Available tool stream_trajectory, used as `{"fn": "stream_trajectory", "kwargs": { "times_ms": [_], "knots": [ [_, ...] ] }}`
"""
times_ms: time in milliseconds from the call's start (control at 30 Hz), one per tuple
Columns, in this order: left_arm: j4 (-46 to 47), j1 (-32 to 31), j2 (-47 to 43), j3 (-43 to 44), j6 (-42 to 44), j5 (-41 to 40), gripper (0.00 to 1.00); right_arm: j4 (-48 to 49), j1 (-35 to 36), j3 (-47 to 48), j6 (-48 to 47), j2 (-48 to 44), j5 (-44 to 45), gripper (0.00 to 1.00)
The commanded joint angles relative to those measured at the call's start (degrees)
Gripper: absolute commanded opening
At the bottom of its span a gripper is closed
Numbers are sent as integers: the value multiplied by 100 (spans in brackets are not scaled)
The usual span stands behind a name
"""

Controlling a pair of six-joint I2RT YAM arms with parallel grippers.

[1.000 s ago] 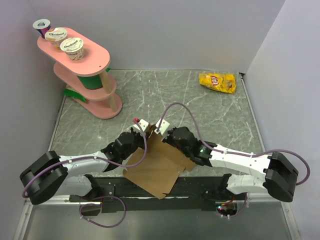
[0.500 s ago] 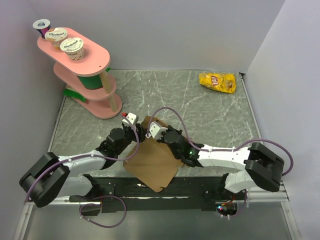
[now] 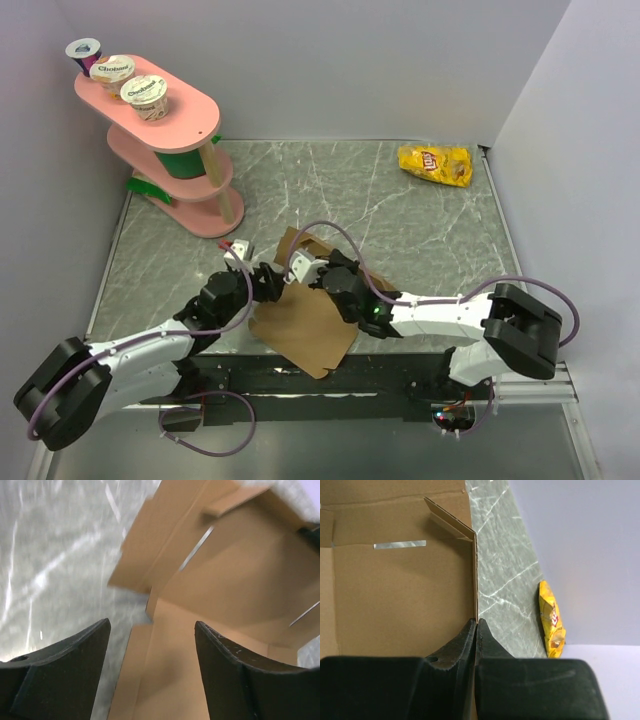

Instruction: Fold the paper box

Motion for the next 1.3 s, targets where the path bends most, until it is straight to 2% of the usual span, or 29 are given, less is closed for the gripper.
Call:
{"fn": "stream_trajectory", "kwargs": {
  "times_ms": [0,133,267,300,367,400,467,500,533,733,933,1067,1133,1167,1233,1267],
  "knots": [
    [-95,24,133,-238,-637,88,72,562,149,194,-313,210,382,0],
    [-384,24,634,7,-778,194,68,1027,333,151,-542,351,637,0],
    [-490,24,996,130,-979,291,57,1212,483,151,-551,448,804,0],
    [-464,24,1057,122,-1006,326,50,1222,518,133,-551,448,831,0],
    [-341,24,1084,69,-1085,405,44,1161,623,133,-516,404,857,0],
    [-323,24,1119,34,-1121,422,36,1099,667,133,-446,369,857,0],
    [-157,24,1180,-10,-1208,554,28,715,764,150,-271,203,805,0],
    [-86,24,1259,-62,-1244,581,18,503,799,168,-9,141,674,0],
    [36,24,1294,-72,-1322,607,13,318,834,168,133,1,638,0],
    [274,15,1585,-54,-1428,722,6,-851,1098,168,1048,-413,322,0],
    [520,24,1778,42,-1481,660,6,-1633,1371,168,1883,-554,137,0],
    [697,24,1822,86,-1455,590,11,-1626,1380,-7,2278,-607,75,0],
    [496,24,1787,156,-1394,528,21,-1512,1362,-130,2262,-633,84,0],
    [425,24,1691,192,-1385,502,37,-1390,1345,-166,2209,-625,110,0],
    [284,24,1515,166,-1402,475,48,-1354,1310,-175,2165,-555,242,0],
    [223,24,1288,96,-1402,449,60,-1301,1257,-183,2121,-546,277,0]
  ]
}}
